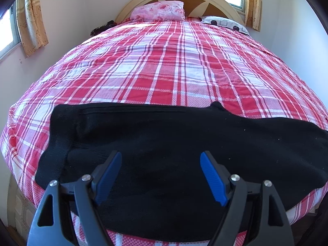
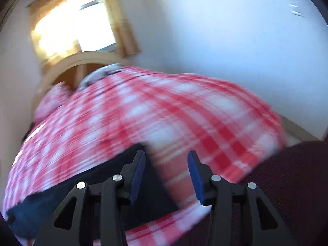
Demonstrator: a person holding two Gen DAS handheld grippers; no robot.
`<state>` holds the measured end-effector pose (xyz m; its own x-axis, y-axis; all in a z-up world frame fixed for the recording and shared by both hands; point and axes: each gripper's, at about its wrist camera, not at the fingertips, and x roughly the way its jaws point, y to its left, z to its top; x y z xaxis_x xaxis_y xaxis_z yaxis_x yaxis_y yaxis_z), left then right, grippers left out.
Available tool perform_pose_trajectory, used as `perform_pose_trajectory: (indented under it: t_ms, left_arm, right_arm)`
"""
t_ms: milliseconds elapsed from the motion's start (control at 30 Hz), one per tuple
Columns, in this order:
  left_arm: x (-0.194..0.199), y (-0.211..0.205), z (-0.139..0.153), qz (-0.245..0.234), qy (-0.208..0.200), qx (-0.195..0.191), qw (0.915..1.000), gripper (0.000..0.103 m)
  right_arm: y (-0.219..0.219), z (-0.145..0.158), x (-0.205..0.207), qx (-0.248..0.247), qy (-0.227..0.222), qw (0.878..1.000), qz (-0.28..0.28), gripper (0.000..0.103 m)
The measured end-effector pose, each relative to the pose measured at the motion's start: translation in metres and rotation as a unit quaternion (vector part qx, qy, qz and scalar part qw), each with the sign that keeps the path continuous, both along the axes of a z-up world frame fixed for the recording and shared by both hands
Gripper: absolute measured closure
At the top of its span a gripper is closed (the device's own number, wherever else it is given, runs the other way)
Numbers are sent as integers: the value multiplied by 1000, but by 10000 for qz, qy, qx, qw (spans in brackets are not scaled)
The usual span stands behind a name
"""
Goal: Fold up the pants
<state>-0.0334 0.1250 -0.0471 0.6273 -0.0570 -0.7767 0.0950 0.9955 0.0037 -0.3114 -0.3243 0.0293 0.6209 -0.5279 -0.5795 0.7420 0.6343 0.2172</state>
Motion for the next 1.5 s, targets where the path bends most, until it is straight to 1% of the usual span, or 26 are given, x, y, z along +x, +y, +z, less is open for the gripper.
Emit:
perform_pose_trajectory:
  t_ms: [67,100,167,200,267,300,367,433,467,567,633,700,767,800,867,967,1000,1033,1067,1100,1167,1233,1300,1333,1433,1500]
  left_arm:
    - [-3,-5,2,-125,-60,12,9999,22]
    - [-5,-8,3,-204,-106,86,9997,22]
    - [-9,-12,4,-313,-190,244,9990,21]
    - [-11,-13,4,-358,-215,287,9987,21]
    - [-13,-8,-1,-386,-176,342,9985,22]
    - [-13,-2,-6,-318,-90,367,9988,22]
    - [-13,11,-13,-210,21,320,9993,19]
    - [-16,31,-18,-118,45,30,9999,15]
    - [-17,38,-19,-67,45,-38,10000,14]
    - [-18,48,-19,-113,12,-28,9999,14]
    - [-19,53,-18,-111,-8,32,9999,14]
    - [-18,61,-17,-45,3,-14,10000,14]
    - [-18,71,-14,77,-40,-44,10000,14]
    - [-17,75,-13,145,-112,22,9998,14]
    - [-11,81,-13,300,-212,184,9992,15]
    - [0,85,-17,427,-199,228,9986,12]
    - [1,84,-17,424,-215,271,9985,12]
    - [2,82,-17,407,-216,320,9984,12]
    - [3,83,-17,404,-213,329,9984,12]
    - [4,84,-16,405,-193,300,9985,12]
    - [4,88,-12,442,-164,227,9986,12]
    - [2,92,-5,514,-257,192,9982,12]
    - [0,94,1,554,-358,128,9977,12]
    - [1,94,1,567,-371,105,9976,12]
    - [5,88,0,536,-322,109,9980,12]
    - [6,80,-2,464,-305,156,9983,12]
  right_arm:
    - [39,2,32,214,-186,9951,947,58]
    - [61,2,52,305,-218,9885,1466,58]
    - [107,-5,99,259,106,9727,2302,58]
    - [127,-11,120,249,261,9644,2619,58]
    - [160,-29,159,509,388,9441,3235,58]
    - [176,-39,176,488,612,9360,3433,58]
    - [198,-63,206,-59,1380,9342,3291,59]
    - [199,-69,215,-624,1293,9372,3180,59]
    - [195,-71,218,-692,1247,9391,3126,60]
    - [155,-73,230,36,900,9565,2773,60]
    - [151,-69,235,193,827,9616,2609,60]
    - [153,-56,225,352,506,9665,2490,60]
    - [161,-36,206,501,-141,9631,2642,58]
    - [168,-30,195,459,-291,9604,2734,58]
    - [191,-27,177,328,-331,9561,2892,58]
    - [216,-52,168,629,-307,9465,3151,58]
    - [226,-71,175,865,-37,9391,3327,57]
    - [235,-83,179,832,143,9386,3345,57]
    - [245,-85,175,442,7,9436,3281,53]
    - [254,-84,174,184,-147,9455,3247,42]
    - [262,-79,180,191,-107,9429,3324,39]
    - [261,-64,177,218,-328,9367,3478,40]
    - [241,-42,160,26,-721,9471,3128,40]
    - [229,-35,153,-44,-787,9537,2901,40]
    - [172,-22,126,7,-787,9767,1995,40]
    - [140,-21,111,99,-653,9851,1589,40]
